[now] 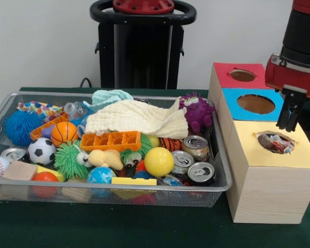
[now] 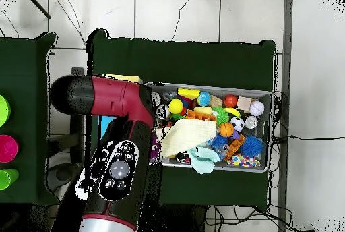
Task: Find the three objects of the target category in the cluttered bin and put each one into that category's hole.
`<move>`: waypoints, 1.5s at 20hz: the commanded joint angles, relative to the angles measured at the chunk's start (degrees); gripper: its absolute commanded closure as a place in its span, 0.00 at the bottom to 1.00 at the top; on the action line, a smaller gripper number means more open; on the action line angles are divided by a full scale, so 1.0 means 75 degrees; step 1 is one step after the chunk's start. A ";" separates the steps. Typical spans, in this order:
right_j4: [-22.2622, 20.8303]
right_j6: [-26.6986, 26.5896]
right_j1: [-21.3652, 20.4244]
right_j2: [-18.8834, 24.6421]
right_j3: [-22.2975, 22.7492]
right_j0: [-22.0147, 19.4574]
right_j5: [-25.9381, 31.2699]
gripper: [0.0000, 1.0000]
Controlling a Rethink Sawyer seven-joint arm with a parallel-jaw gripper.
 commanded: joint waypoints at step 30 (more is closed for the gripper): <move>-0.0467 -0.0117 -0.0705 0.0718 0.0846 -0.0808 0.0482 1.00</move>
